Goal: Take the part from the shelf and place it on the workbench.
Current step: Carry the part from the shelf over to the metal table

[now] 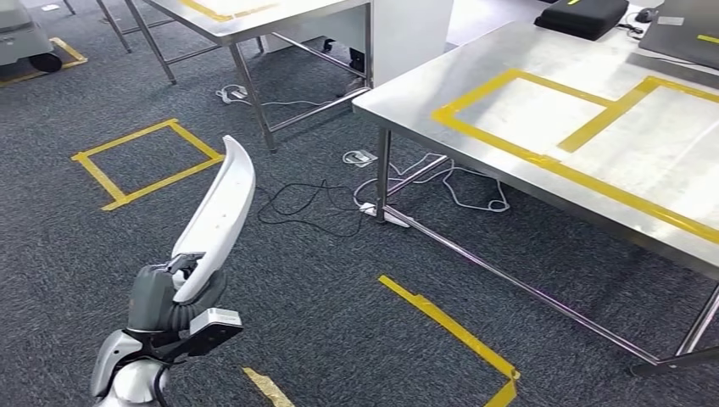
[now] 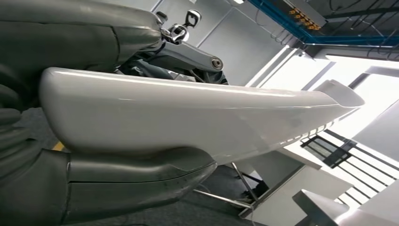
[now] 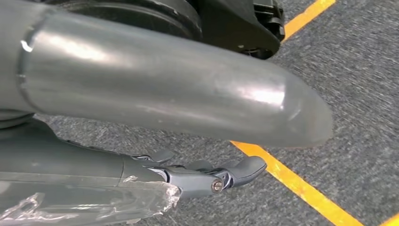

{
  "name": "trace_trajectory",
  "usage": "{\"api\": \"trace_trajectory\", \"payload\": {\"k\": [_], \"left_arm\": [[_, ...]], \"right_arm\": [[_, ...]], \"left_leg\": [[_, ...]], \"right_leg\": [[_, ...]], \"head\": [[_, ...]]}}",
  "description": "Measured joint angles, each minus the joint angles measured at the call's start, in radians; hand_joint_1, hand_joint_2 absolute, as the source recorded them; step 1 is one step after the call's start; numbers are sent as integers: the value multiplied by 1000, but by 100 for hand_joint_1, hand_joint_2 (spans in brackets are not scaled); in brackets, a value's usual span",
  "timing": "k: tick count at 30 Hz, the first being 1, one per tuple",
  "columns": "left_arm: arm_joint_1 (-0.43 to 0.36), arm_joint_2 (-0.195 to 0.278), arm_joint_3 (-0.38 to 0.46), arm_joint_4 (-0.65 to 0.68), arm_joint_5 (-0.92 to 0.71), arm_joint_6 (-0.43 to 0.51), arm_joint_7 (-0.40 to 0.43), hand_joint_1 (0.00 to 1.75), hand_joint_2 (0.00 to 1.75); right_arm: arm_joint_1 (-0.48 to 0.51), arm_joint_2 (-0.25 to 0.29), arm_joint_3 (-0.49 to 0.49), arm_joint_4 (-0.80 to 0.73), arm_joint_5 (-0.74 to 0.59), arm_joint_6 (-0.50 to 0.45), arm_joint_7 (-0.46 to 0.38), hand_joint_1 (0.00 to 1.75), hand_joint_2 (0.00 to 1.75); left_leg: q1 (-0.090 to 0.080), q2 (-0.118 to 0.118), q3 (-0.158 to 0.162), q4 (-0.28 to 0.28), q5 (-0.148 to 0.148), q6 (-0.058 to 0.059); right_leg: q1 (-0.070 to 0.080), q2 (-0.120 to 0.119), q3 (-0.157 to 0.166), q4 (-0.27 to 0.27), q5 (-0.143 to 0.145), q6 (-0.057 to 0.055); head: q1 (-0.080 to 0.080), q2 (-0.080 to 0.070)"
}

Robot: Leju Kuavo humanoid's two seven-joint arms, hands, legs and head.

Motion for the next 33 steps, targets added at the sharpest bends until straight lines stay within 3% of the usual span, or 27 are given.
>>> {"api": "trace_trajectory", "payload": {"k": [2, 4, 8, 10, 12, 13, 14, 15, 17, 19, 24, 26, 28, 29, 30, 31, 33], "left_arm": [[-5, 0, 3, 0, 0, 0, 0, 175, 175], [-6, 0, 6, 0, 0, 0, -1, 175, 175], [-13, -1, 15, 0, 0, 2, -1, 175, 175], [-19, -2, 21, 0, 0, 4, -1, 175, 175], [-21, -2, 26, 0, 0, 5, -1, 175, 175], [-21, -2, 27, 0, 0, 5, -1, 175, 175], [-21, -2, 28, 0, 0, 5, -1, 175, 175], [-21, -2, 29, 0, -1, 5, -1, 175, 175], [-22, -2, 30, 0, -3, 6, -1, 175, 175], [-25, -2, 32, 0, -8, 7, 0, 175, 175], [-35, -1, 37, 1, -13, 10, 2, 175, 175], [-38, -1, 42, 1, -14, 10, 3, 175, 175], [-36, -1, 48, 1, -17, 11, 6, 175, 175], [-35, -1, 50, 2, -19, 11, 8, 175, 175], [-34, -1, 51, 2, -21, 11, 9, 175, 175], [-34, -1, 52, 3, -23, 11, 9, 175, 175], [-35, 0, 53, 3, -24, 11, 10, 175, 175]], "right_arm": [[0, 0, 0, 0, 1, 1, 0, 0, 0], [2, 0, 0, 0, 3, 2, 0, 0, 0], [1, 0, 0, 0, 7, 3, 0, 0, 0], [1, 0, 0, 0, 8, 3, -1, 0, 0], [1, 0, 0, 0, 8, 3, -1, 0, 0], [1, 0, 0, 0, 8, 3, -1, 0, 0], [2, 0, 0, 0, 8, 3, -1, 0, 0], [2, 0, 0, 0, 8, 3, -1, 0, 0], [2, 0, 0, 0, 8, 3, 0, 0, 0], [-1, 0, 0, 0, 10, 3, 0, 0, 0], [0, 0, 0, 0, 16, 3, 0, 0, 0], [-1, 0, 0, 0, 18, 3, 0, 0, 0], [-2, 0, 0, 0, 20, 3, 0, 0, 0], [-1, 0, 0, 0, 21, 3, 0, 0, 0], [-1, 0, 0, 0, 22, 3, 0, 0, 0], [-1, 0, 0, 0, 23, 3, 1, 0, 0], [-1, 1, 0, 1, 24, 3, 1, 0, 0]], "left_leg": [[-2, -4, 14, -42, 4, -1], [-4, -4, 12, -44, 5, -1], [-6, -2, 13, -48, 8, 22], [0, 0, 16, -57, 13, 32], [0, 3, 16, -58, 13, 36], [-1, 4, 16, -58, 12, 36], [0, 5, 16, -57, 11, 35], [0, 5, 18, -57, 10, 33], [1, 5, 23, -56, 5, 25], [-2, 5, 26, -53, -1, 14], [1, 7, 20, -32, -21, -14], [3, 6, -25, 66, -69, -21], [3, 6, -103, 206, -119, -23], [3, 5, -130, 245, -121, -22], [2, 5, -140, 248, -102, -19], [1, 5, -130, 210, -64, -14], [-5, 4, -79, 82, 17, 3]], "right_leg": [[4, 2, -6, 5, -3, 1], [1, 0, -7, 2, -1, 2], [-6, -2, -9, -1, -1, 29], [-7, -13, -43, 66, -43, 38], [-11, -23, -109, 204, -108, 46], [-12, -24, -138, 263, -127, 49], [-14, -24, -152, 289, -128, 51], [-16, -25, -146, 274, -108, 52], [-20, -32, -83, 143, -37, 54], [-19, -38, -21, 27, -4, 50], [-14, -33, -1, 2, -13, 14], [-14, -32, 8, 0, -18, 1], [-11, -30, 17, 0, -25, -8], [-9, -29, 22, 0, -29, -10], [-7, -26, 28, 0, -34, -10], [-5, -24, 36, 0, -40, -10], [-1, -20, 52, 0, -53, -6]], "head": [[0, 0], [1, 0], [1, 0], [6, 0], [12, 0], [12, 0], [12, 0], [12, 0], [13, 0], [12, 0], [7, 0], [2, 0], [0, 0], [0, 0], [0, 0], [0, 0], [1, 0]]}}
